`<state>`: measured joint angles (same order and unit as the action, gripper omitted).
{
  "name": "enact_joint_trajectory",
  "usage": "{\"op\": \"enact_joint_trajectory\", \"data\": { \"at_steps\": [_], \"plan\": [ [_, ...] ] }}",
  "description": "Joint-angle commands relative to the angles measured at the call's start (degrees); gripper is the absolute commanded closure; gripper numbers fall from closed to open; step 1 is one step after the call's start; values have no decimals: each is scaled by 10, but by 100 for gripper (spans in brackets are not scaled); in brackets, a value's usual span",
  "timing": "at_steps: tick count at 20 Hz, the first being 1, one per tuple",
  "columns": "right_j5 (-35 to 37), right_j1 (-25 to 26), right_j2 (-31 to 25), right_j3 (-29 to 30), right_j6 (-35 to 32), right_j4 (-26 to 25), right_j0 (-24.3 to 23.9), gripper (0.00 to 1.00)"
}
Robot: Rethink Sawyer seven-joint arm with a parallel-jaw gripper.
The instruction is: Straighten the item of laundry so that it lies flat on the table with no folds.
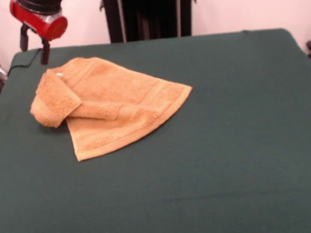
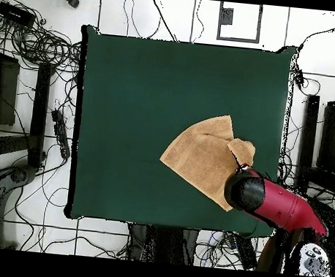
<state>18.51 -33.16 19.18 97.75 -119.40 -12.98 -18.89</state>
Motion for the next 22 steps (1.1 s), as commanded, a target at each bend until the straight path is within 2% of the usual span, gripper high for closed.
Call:
{"op": "enact_joint_trajectory", "data": {
  "at_steps": [1, 13, 17, 22],
  "plan": [
    [-23, 3, -84, 37, -44, 6, -2, 0],
    [-56, 14, -140, 54, -76, 35, -11, 0],
    [-44, 9, -162, 53, -64, 37, -19, 0],
    [-33, 11, -179, 27, -16, 0, -13, 0]
  ]
}}
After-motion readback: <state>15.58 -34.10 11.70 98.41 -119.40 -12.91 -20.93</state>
